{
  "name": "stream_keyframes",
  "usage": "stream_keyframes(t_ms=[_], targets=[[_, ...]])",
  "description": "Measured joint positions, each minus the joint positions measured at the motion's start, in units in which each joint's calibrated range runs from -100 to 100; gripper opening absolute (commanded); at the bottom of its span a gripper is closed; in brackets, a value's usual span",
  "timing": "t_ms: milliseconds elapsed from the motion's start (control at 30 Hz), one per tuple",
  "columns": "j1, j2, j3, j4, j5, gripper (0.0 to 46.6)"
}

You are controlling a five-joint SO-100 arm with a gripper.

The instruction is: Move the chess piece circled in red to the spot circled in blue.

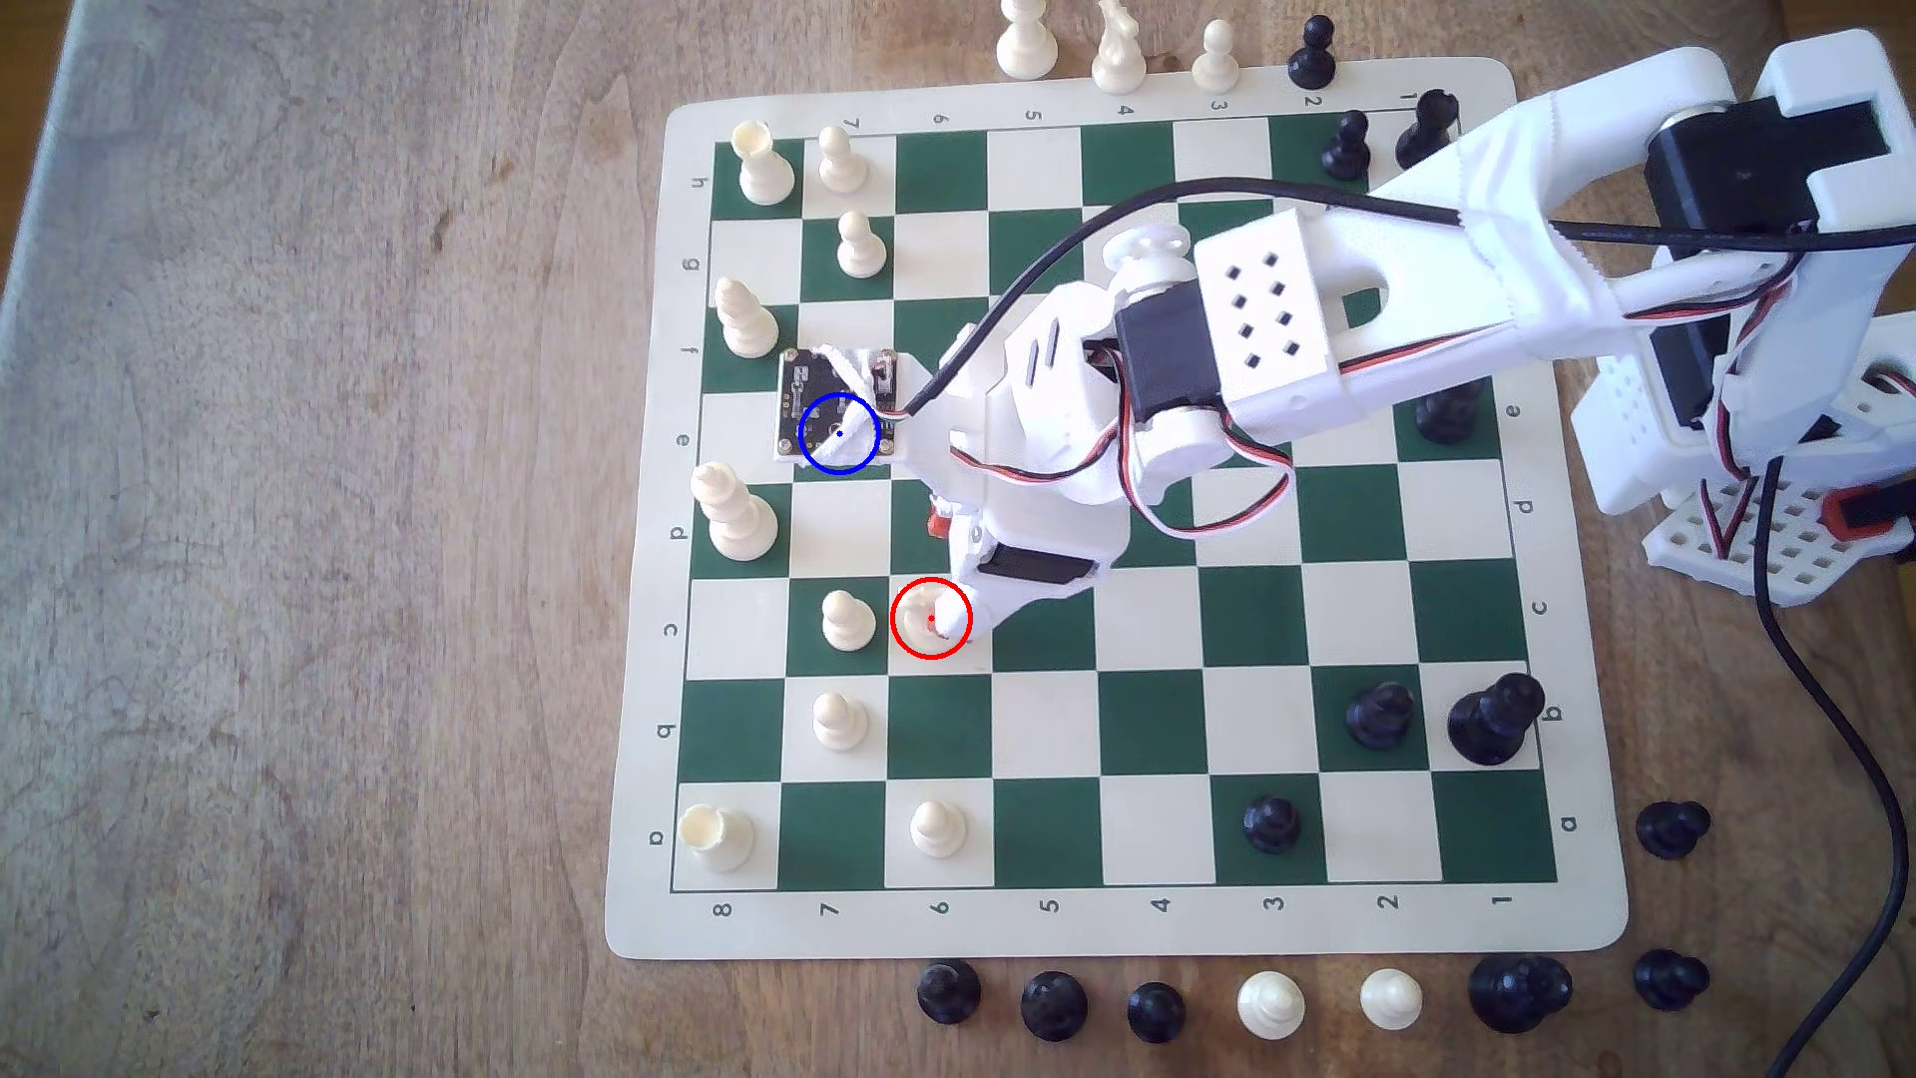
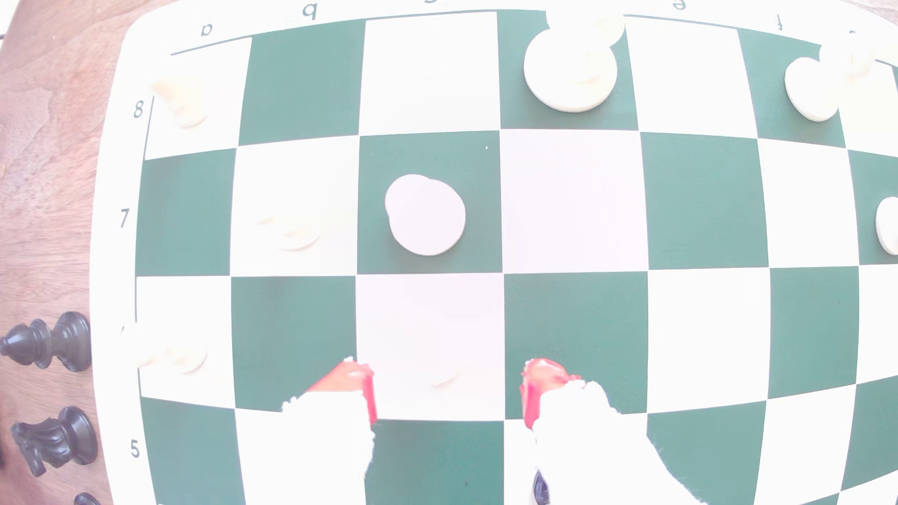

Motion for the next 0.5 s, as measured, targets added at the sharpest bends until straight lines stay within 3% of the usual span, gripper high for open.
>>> stream_keyframes(t_ms=[500], targets=[[-1.92,3.52,-2.89,-1.91,-1.76,13.6]])
